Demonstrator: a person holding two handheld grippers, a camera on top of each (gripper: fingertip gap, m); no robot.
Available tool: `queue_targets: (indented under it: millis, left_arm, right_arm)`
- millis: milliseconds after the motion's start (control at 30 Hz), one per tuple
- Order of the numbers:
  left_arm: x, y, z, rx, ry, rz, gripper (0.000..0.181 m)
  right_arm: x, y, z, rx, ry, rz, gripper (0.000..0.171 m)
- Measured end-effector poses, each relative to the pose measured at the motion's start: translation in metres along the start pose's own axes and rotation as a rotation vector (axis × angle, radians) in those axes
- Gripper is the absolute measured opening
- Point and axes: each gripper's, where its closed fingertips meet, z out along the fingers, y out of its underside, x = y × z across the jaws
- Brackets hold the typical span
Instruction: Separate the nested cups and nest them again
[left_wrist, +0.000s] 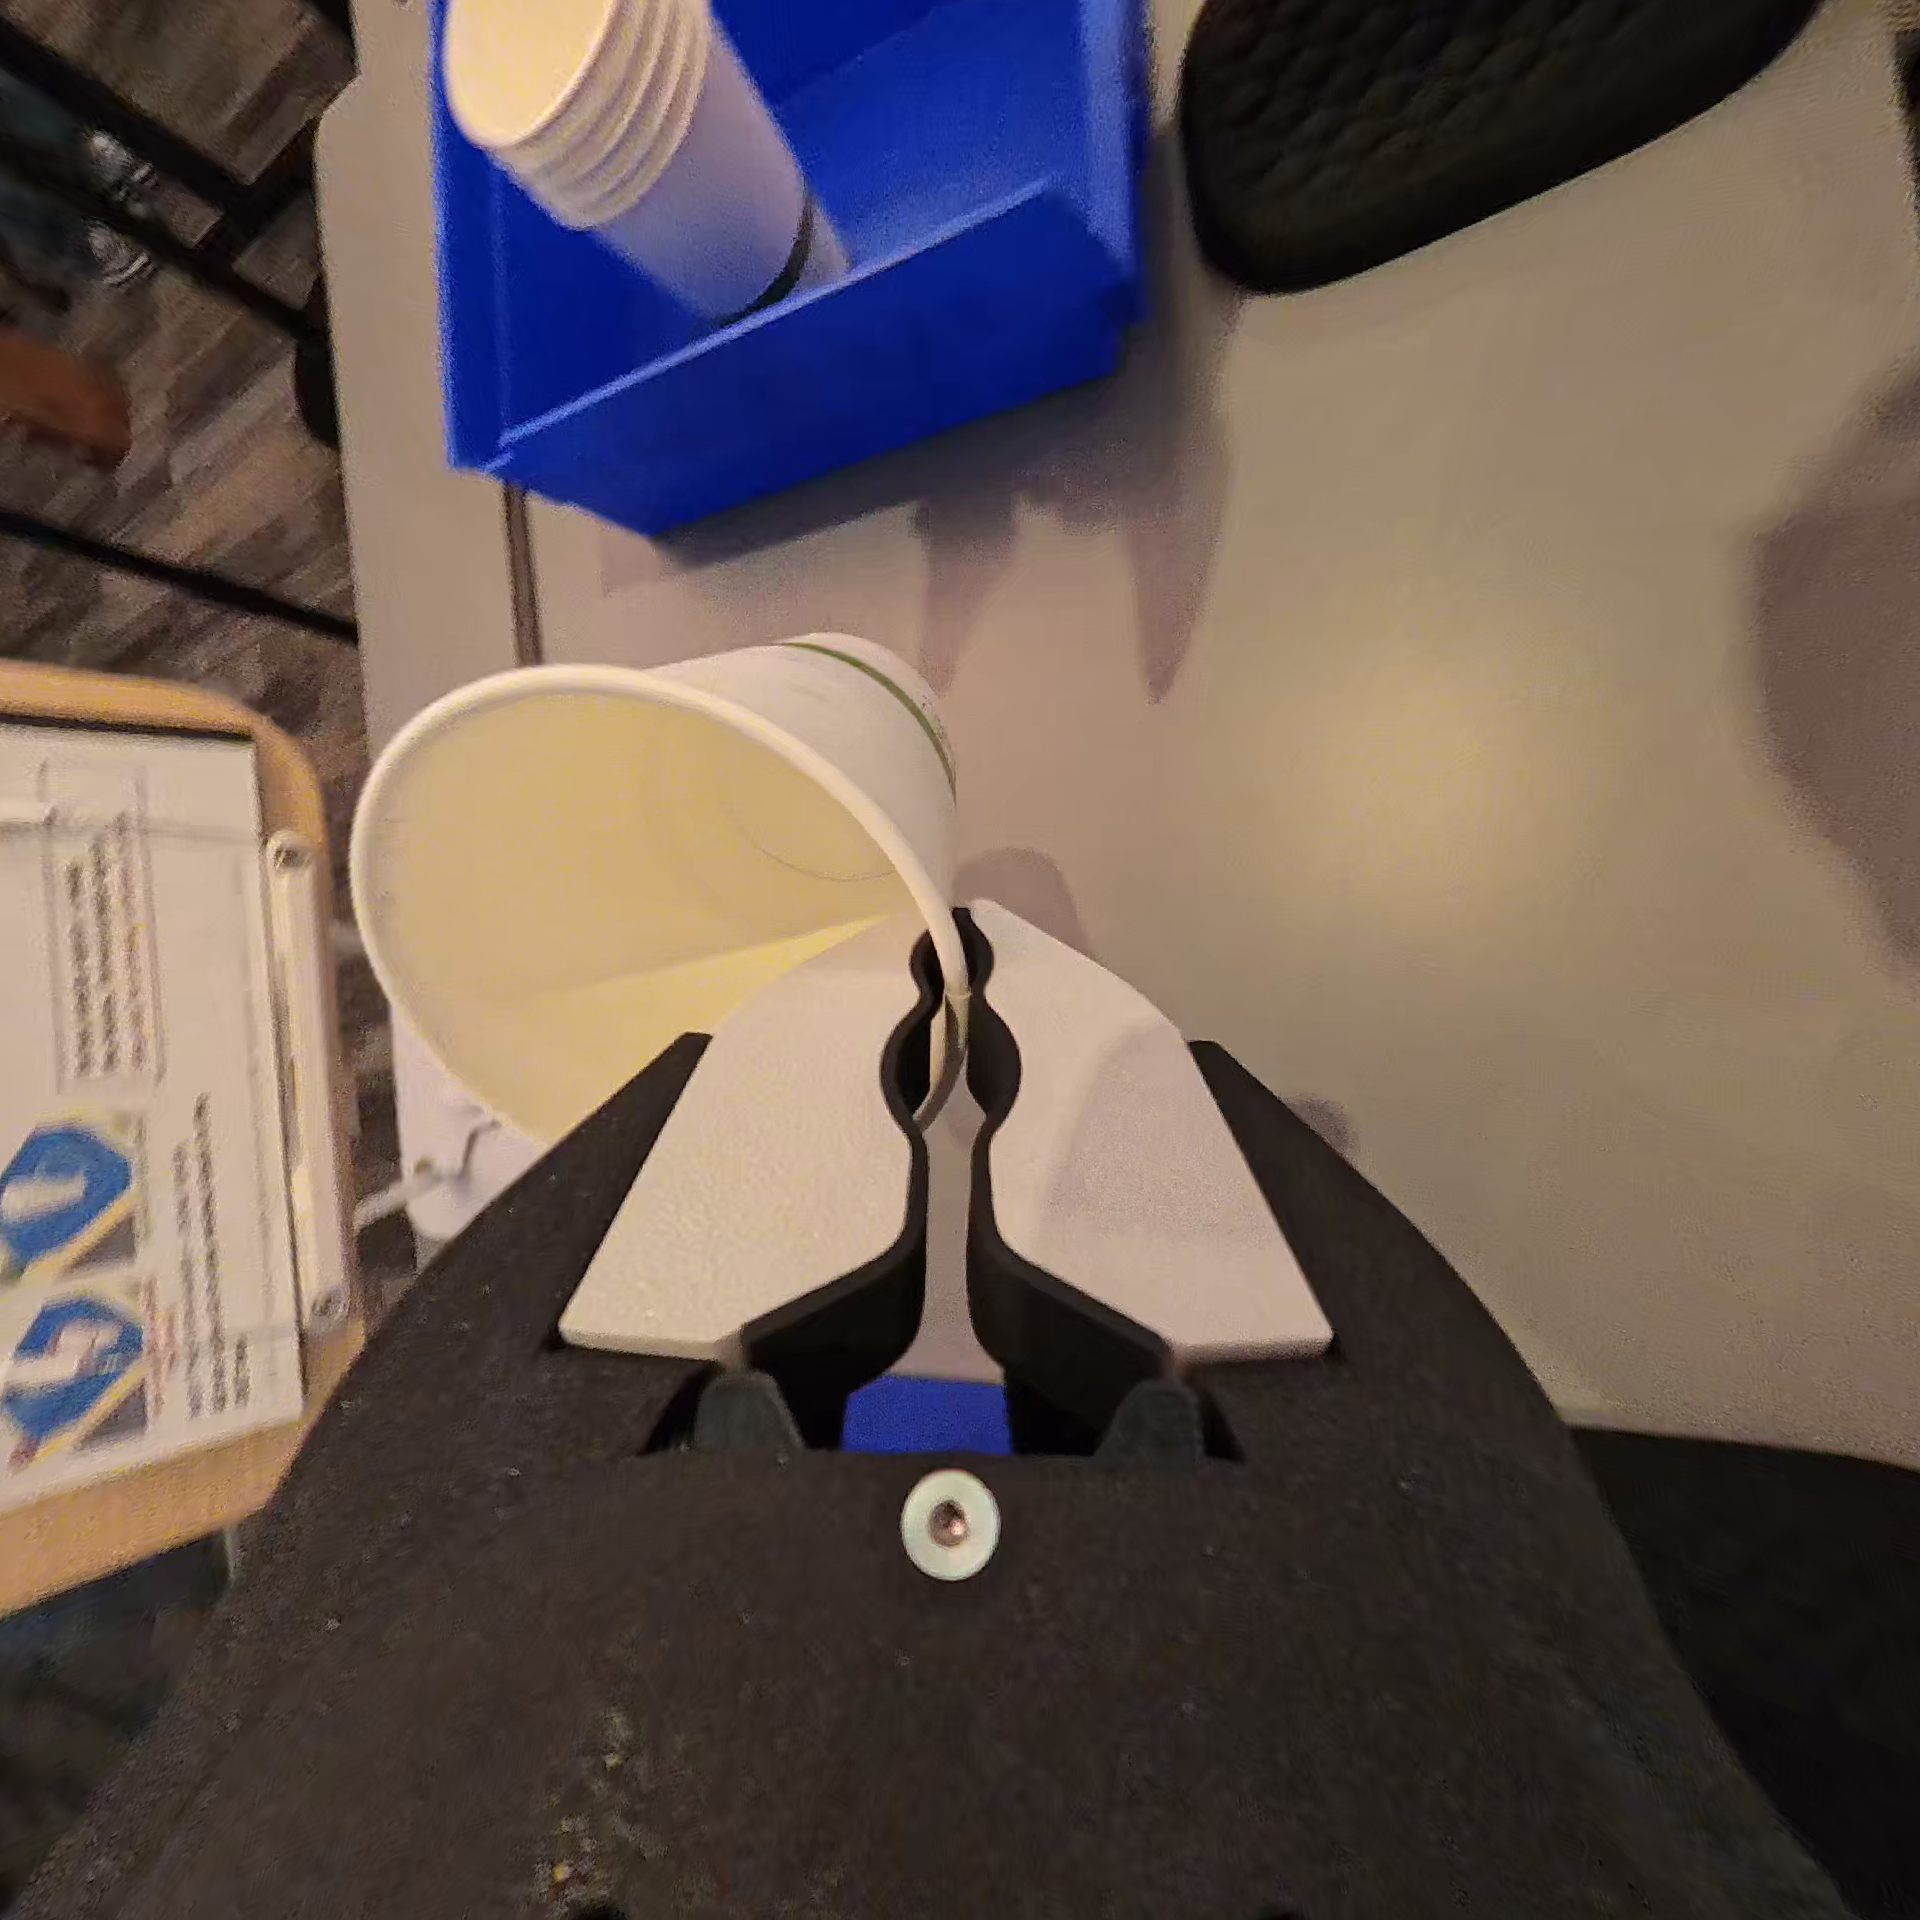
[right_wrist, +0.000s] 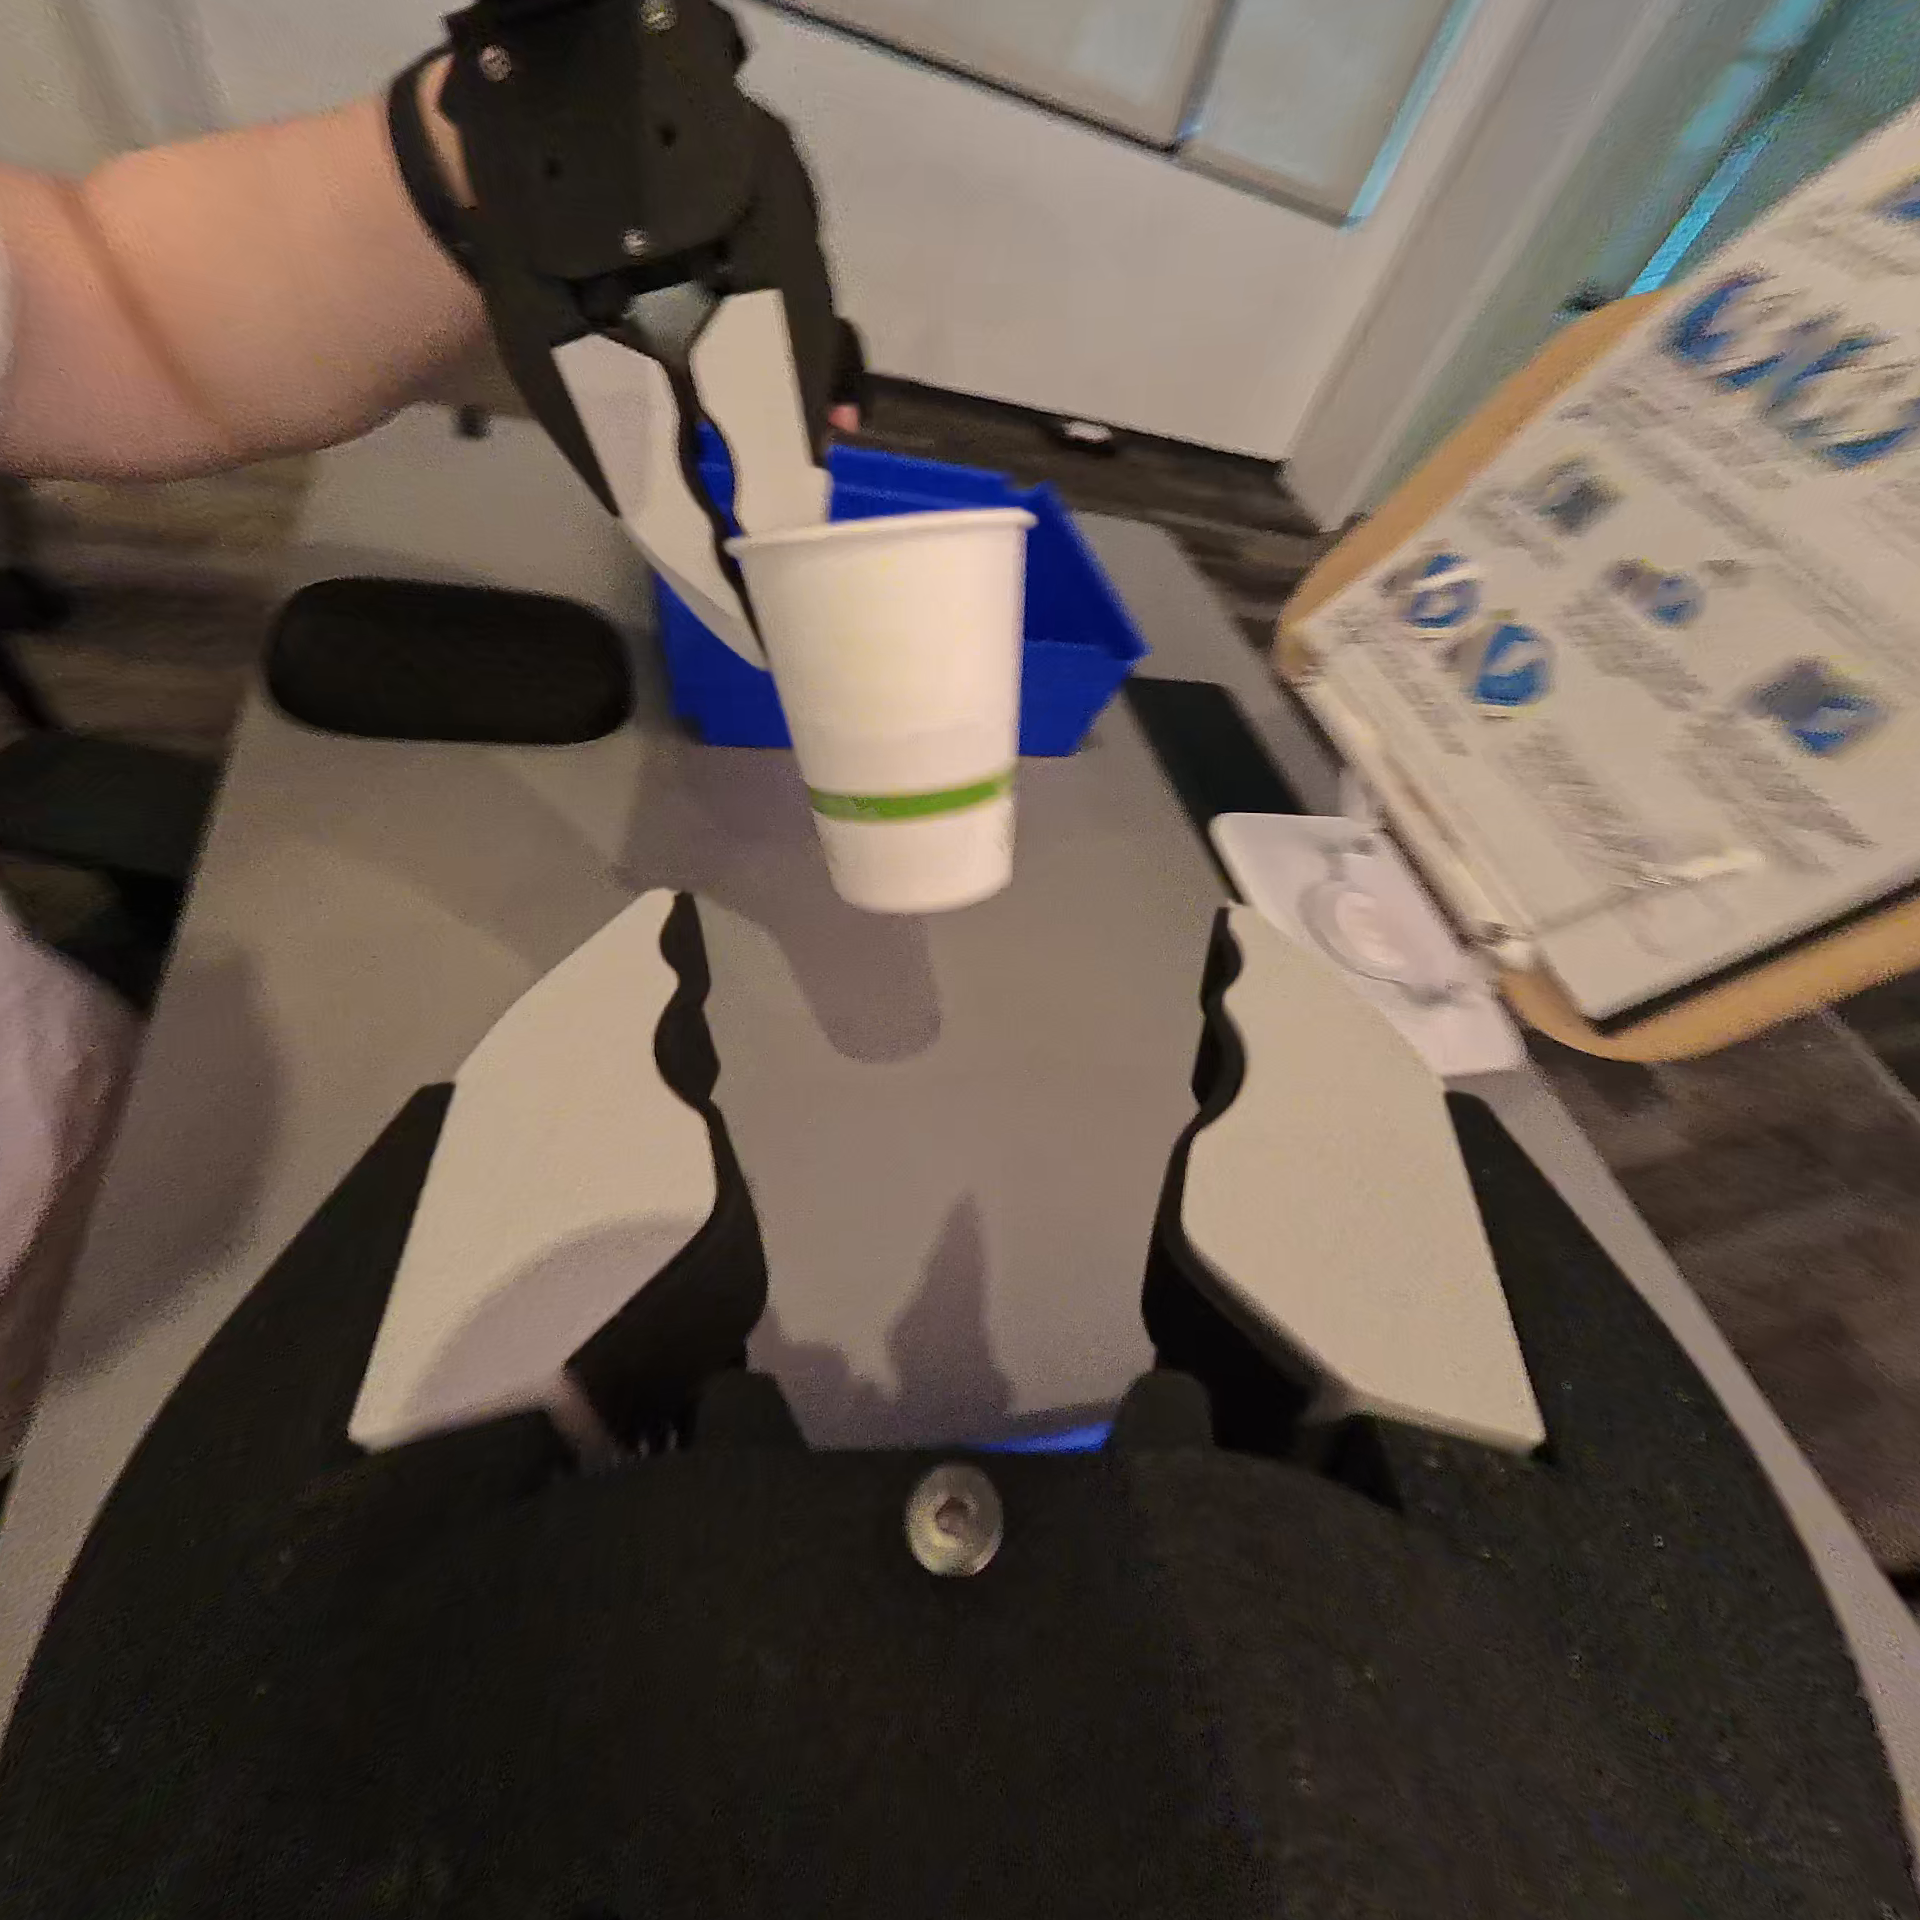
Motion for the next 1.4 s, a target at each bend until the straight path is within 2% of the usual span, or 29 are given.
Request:
queue_targets:
  millis: [133, 267, 533, 567, 600, 700, 767, 833, 900, 967, 1000, 1067, 1100, 1167, 1400]
  left_arm:
    - [0.027, -0.031, 0.018, 0.053, 0.101, 0.09, 0.0]
    - [0.031, -0.039, 0.03, 0.025, 0.11, 0.135, 0.0]
    - [0.037, -0.039, 0.036, 0.015, 0.127, 0.149, 0.001]
    - [0.033, -0.039, 0.036, 0.017, 0.101, 0.133, 0.007]
    - [0.027, -0.039, 0.036, 0.018, 0.063, 0.116, 0.024]
    - [0.013, -0.04, 0.026, 0.056, -0.025, 0.057, 0.046]
    - [0.0, -0.039, 0.012, 0.115, -0.116, -0.004, 0.055]
    - [-0.015, -0.03, 0.001, 0.179, -0.228, -0.093, 0.056]
    - [-0.011, -0.013, 0.001, 0.218, -0.229, -0.19, 0.054]
    - [-0.001, 0.008, 0.007, 0.198, -0.231, -0.252, 0.053]
    - [0.004, 0.018, 0.009, 0.176, -0.242, -0.263, 0.053]
    - [0.017, 0.03, 0.012, 0.144, -0.258, -0.27, 0.053]
    - [0.022, 0.033, 0.012, 0.137, -0.262, -0.273, 0.053]
    - [0.031, 0.033, 0.01, 0.133, -0.273, -0.27, 0.053]
    - [0.035, 0.03, 0.001, 0.165, -0.305, -0.287, 0.051]
  right_arm:
    - [-0.022, 0.017, 0.044, -0.07, -0.151, 0.017, 0.095]
    - [-0.047, 0.029, 0.074, -0.111, -0.3, 0.042, 0.097]
    - [-0.059, 0.041, 0.092, -0.167, -0.35, 0.017, 0.088]
    - [-0.059, 0.042, 0.093, -0.167, -0.352, 0.021, 0.088]
    - [-0.058, 0.042, 0.093, -0.165, -0.356, 0.027, 0.088]
    - [-0.05, 0.046, 0.091, -0.17, -0.33, 0.038, 0.087]
    - [-0.036, 0.047, 0.08, -0.174, -0.278, 0.048, 0.087]
    - [-0.007, 0.047, 0.055, -0.159, -0.17, 0.061, 0.087]
    - [0.043, 0.048, 0.013, -0.08, 0.042, 0.124, 0.087]
    - [0.105, 0.043, -0.047, 0.115, 0.342, 0.222, 0.087]
    - [0.124, 0.042, -0.078, 0.242, 0.44, 0.273, 0.087]
    - [0.142, 0.047, -0.122, 0.429, 0.525, 0.323, 0.086]
    - [0.148, 0.055, -0.134, 0.462, 0.552, 0.352, 0.086]
    - [0.157, 0.076, -0.14, 0.442, 0.572, 0.407, 0.086]
    - [0.174, 0.129, -0.118, 0.307, 0.613, 0.471, 0.087]
